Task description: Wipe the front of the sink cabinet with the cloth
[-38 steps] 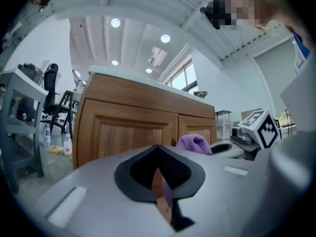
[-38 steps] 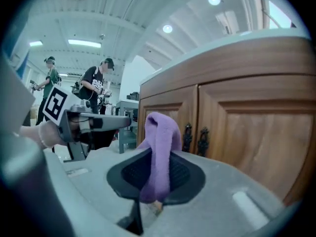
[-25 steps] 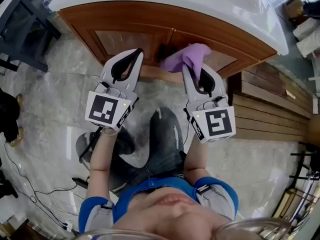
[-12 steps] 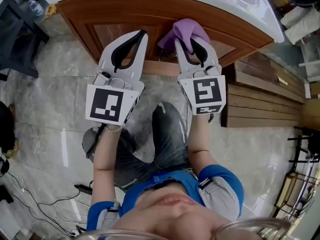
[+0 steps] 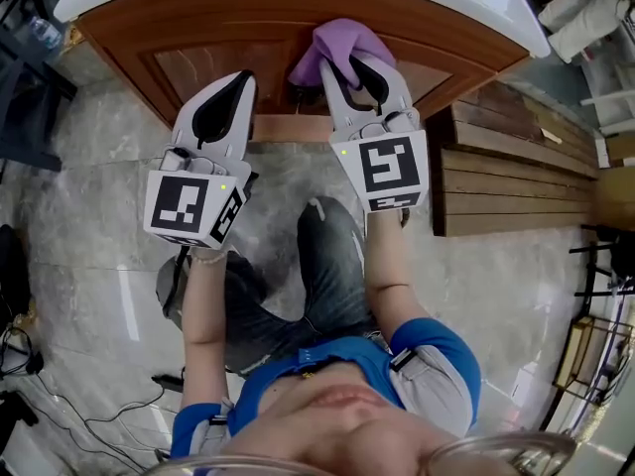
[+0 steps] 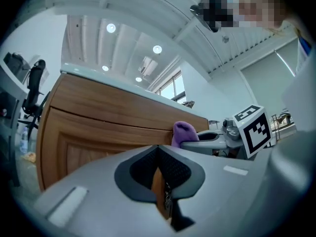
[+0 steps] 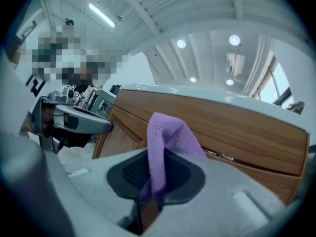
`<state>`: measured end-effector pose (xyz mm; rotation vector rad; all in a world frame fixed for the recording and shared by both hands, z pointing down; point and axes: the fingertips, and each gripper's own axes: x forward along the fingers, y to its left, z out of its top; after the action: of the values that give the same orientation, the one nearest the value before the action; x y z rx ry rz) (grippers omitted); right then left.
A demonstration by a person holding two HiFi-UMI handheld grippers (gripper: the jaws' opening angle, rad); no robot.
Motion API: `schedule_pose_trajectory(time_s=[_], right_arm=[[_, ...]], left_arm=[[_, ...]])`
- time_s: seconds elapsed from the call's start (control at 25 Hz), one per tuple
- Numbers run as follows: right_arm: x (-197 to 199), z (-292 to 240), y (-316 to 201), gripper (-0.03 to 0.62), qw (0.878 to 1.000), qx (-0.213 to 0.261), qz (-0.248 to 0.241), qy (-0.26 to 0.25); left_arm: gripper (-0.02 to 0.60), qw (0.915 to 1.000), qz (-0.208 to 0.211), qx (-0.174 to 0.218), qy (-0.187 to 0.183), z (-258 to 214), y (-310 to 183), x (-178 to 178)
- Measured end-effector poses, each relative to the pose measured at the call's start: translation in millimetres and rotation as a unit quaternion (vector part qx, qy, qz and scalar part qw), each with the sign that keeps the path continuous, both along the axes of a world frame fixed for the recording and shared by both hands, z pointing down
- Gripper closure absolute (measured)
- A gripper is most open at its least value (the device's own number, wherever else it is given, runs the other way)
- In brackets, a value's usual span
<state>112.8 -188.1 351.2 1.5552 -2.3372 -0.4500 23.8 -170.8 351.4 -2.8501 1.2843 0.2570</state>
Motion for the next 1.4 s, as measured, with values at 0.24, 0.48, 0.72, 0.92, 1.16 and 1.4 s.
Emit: schedule_pose_trajectory(time_s=[0.24, 0.48, 0.72, 0.92, 1.16, 1.4], right_arm=[[5, 1, 1, 0.537, 1.0, -0.009, -0.02, -0.022], [19, 2, 2, 0.537, 1.0, -0.012, -0.012, -0.018], [41, 2, 5, 0.537, 1.0, -0.017, 0.006, -0.018], [55, 2, 5, 0.537, 0.999, -0.021, 0.016, -0.021], [68, 5, 8, 0.537, 0.999, -0.024, 0.025, -0.027], [93, 4, 12, 0.537, 0.999, -0.028, 0.038, -0.026]], left_arm=[[0.581, 0.9999, 0.011, -0.003, 0.001, -5, 4, 6], [0.581, 0.9995, 0.03, 0.009, 0.002, -11, 12, 15], [0.581, 0.9991, 0.042, 0.009, -0.003, -9, 14, 25], [0.581, 0.9987, 0.051, 0.005, -0.006, -7, 12, 36], [0.581, 0.9977, 0.067, 0.004, -0.01, -1, 15, 46], [0.581, 0.9968, 0.078, -0.001, -0.013, 2, 15, 54]])
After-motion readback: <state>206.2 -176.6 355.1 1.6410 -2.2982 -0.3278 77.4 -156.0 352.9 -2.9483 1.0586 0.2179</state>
